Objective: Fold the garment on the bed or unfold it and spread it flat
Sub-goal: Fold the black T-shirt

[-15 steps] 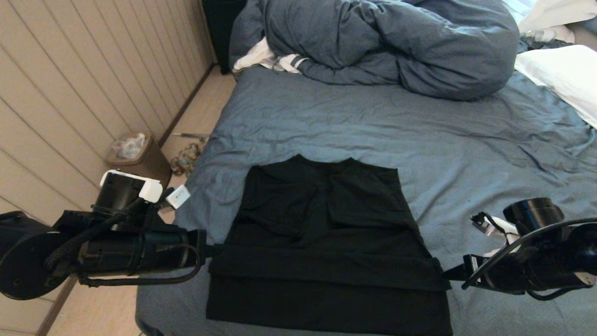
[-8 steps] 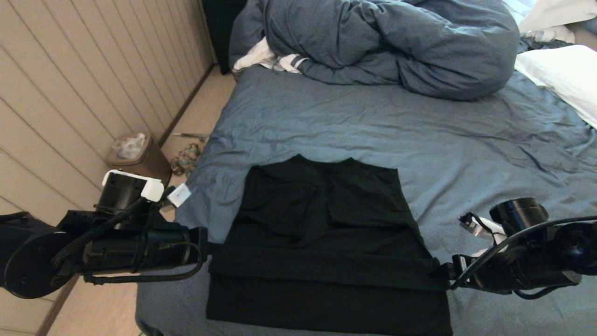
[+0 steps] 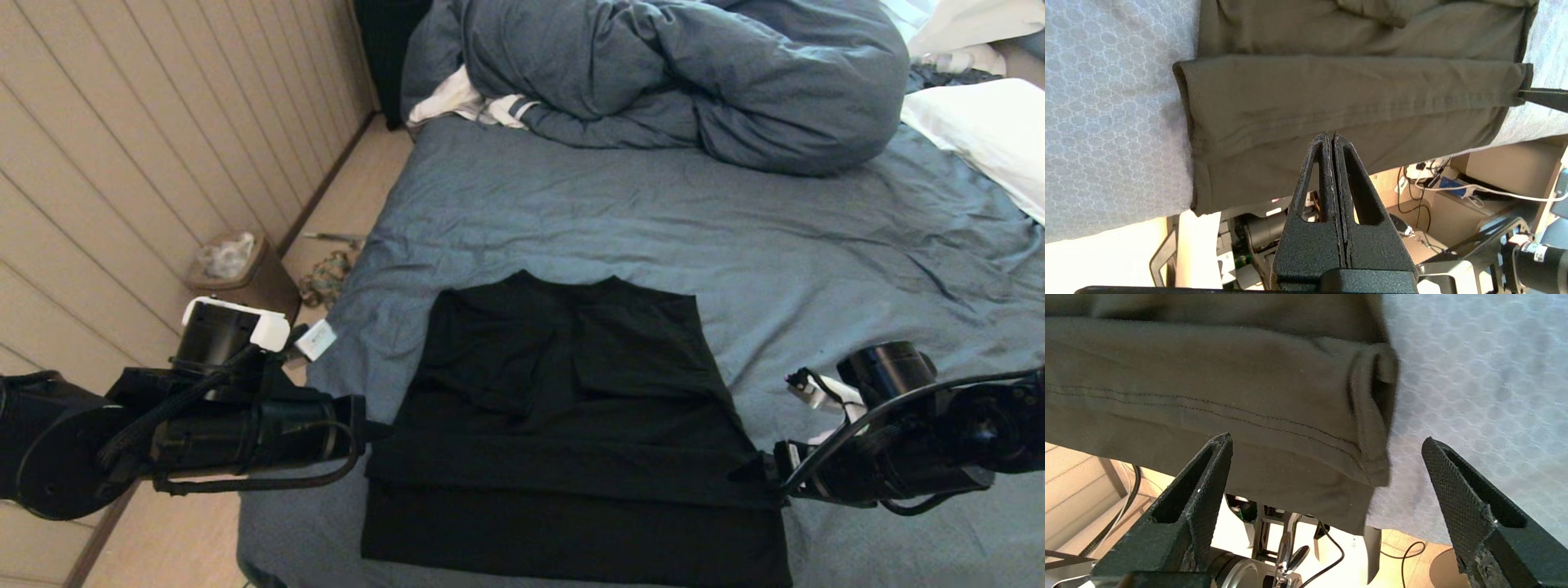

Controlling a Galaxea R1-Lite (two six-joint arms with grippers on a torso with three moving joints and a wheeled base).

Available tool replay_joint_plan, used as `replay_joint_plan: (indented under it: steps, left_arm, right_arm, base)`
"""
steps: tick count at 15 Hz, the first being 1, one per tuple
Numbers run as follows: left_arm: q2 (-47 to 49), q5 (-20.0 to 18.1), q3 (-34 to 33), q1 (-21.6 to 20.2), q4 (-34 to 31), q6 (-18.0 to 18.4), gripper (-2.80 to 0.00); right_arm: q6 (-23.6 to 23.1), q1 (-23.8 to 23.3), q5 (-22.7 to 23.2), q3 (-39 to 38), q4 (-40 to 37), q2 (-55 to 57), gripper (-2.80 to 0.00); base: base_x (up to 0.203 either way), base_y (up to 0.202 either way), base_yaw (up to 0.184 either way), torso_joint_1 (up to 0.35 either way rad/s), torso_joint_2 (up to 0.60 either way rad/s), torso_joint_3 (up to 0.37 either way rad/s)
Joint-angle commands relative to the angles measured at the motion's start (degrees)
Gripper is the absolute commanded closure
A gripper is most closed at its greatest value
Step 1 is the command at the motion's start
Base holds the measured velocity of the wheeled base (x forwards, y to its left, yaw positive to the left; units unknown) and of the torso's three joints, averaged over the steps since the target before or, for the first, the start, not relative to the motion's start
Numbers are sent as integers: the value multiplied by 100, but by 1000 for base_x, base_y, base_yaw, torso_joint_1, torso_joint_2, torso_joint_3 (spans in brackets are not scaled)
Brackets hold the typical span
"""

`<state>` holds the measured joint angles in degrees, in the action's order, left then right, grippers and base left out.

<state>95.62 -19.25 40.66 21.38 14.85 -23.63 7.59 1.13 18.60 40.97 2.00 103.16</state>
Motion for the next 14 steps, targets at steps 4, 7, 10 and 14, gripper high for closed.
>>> replay_joint_plan:
  steps: [4,7,10,14]
  left_arm:
    - [54,-9,-31,-2,27,-11,0]
    - [97,-17,-23,-2,36,-19,0]
    - [175,-9,-31,-2,130,-19,0]
    - [177,0,-23,-2,132,-19,0]
  right_arm:
    - [85,133,3,34,159,125,0]
    - [67,141,3,25,187,145,0]
    - [67,124,3,7,204,152,0]
    - [58,106,3,-20,213,101,0]
  base:
    - [0,0,0,0,0,0]
    - [0,0,0,0,0,0]
    - [0,0,0,0,0,0]
    - [0,0,0,0,0,0]
